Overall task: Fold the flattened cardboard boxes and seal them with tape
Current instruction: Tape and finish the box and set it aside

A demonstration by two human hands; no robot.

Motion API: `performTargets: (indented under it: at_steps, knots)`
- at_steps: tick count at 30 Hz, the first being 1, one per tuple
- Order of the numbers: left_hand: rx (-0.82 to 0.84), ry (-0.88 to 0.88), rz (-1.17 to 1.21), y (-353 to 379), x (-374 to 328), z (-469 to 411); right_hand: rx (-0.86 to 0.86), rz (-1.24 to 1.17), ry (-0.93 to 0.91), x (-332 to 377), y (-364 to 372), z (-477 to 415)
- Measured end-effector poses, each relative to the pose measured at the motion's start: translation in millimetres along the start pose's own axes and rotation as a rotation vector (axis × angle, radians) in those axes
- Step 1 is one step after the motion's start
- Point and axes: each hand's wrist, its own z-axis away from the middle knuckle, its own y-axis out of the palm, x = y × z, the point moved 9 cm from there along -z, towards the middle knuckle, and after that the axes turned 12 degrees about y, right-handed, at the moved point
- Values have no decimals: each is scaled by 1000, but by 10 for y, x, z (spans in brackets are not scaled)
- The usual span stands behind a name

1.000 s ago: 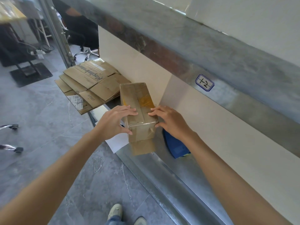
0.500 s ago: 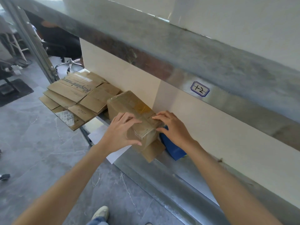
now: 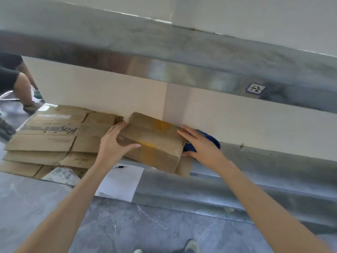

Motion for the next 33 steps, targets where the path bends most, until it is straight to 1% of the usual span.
performTargets:
  at_steps: [2,5,8,11,17,21,24,27,31,33]
  knots:
    - [-72,22,3,-49,21,35,-50,14,41,37,20,119]
    - [-129,62,-24,-101,30,88,-57,-140,127,47,89,244]
    - [-115,102,-23,-123,8,108,-85,-308,209,62,123,266]
    - [-75,126,89,-136,28,137,-168,-375,275,10,82,206]
    - [30,122,234,-165,71,117,-135,-390,266,-5,79,143]
    - [74,122,266,-156,122,115,-129,-401,274,1,77,131]
    - [126,126,253,-133,146,82,-146,-394,287,17,70,130]
    - [200,141,211,-102,121,10,-120,-391,294,22,51,127]
    - [156,115,154,-87,29,-133,-111,-306,322,69,70,-4]
    - [169,105,137,-4,-15,-164,-99,-291,330,100,109,-106]
